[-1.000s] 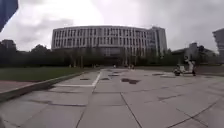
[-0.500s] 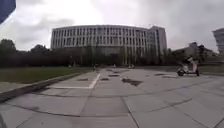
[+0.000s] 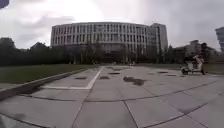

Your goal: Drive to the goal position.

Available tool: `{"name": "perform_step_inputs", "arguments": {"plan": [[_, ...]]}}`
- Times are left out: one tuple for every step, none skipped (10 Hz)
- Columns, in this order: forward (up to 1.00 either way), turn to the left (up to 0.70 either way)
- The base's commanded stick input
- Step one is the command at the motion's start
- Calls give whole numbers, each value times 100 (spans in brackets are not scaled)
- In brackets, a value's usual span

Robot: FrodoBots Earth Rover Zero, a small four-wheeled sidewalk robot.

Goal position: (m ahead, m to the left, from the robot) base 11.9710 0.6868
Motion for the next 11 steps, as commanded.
{"name": "perform_step_inputs", "arguments": {"plan": [[70,35],[70,0],[70,0],[70,0],[70,0],[70,0],[70,0],[70,0],[70,0],[70,0],[70,-3]]}}
